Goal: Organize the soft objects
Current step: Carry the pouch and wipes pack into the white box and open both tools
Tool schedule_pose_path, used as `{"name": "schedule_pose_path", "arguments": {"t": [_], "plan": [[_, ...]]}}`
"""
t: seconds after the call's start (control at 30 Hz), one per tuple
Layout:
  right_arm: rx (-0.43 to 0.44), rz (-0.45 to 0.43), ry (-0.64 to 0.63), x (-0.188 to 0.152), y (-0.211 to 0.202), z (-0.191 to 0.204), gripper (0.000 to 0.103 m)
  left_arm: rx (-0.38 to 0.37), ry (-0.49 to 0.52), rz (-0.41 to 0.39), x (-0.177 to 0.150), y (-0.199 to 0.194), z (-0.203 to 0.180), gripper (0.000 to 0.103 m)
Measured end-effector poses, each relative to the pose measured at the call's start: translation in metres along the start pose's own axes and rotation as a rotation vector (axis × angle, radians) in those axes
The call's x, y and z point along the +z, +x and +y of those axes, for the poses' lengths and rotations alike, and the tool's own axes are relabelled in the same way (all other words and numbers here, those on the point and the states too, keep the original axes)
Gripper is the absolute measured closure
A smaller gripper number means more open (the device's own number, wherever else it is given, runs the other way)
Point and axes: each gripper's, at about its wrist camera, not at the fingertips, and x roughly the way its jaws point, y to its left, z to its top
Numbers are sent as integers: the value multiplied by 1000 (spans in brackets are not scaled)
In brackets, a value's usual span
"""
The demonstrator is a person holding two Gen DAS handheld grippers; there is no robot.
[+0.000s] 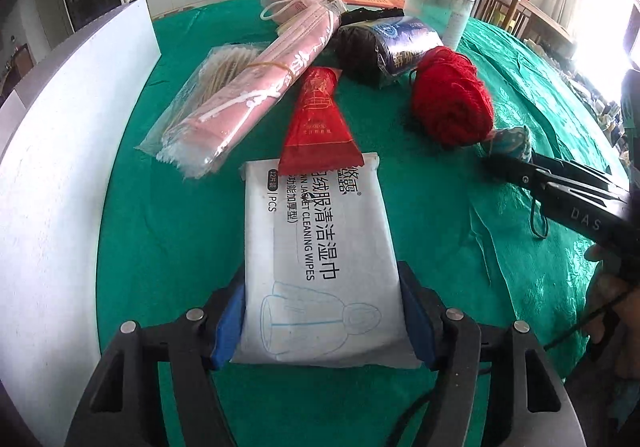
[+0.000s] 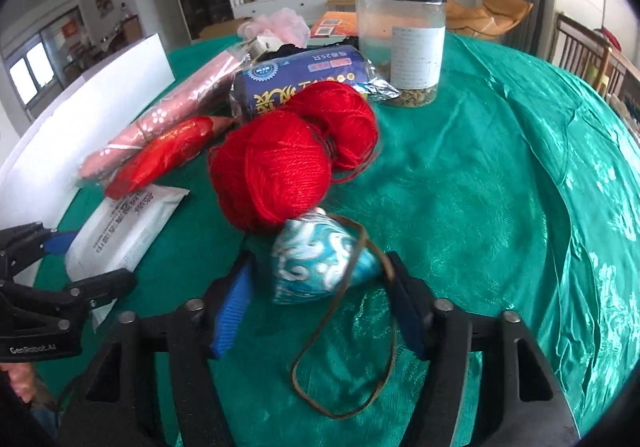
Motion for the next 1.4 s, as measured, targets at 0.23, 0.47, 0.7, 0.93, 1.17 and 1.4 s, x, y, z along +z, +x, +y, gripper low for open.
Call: {"name": "schedule_pose_path", "arguments": {"t": [0.23,0.47,0.7,0.93,1.17,1.4], "plan": [[30,-8,218,-17,-47,-43,54,-170,-106,-24,-30,-43,24,36],[66,-89,126,26,-106,-2,54,-230,-179,-208,-12,-126,59,36],[372,-112,-2,87,-130,126,54,-7,-251,-308,-20,-191,149,36],[698,2,-58,110,-99,263,46,265,-361,-291,-56,-202,224,28],[638,33,-10,90,-71,247,31,232,-395,-325,-56,-188,216,6],[107,-13,18,17,-65,116,31,-15,-181,-314,-30,-165,100,1]]}}
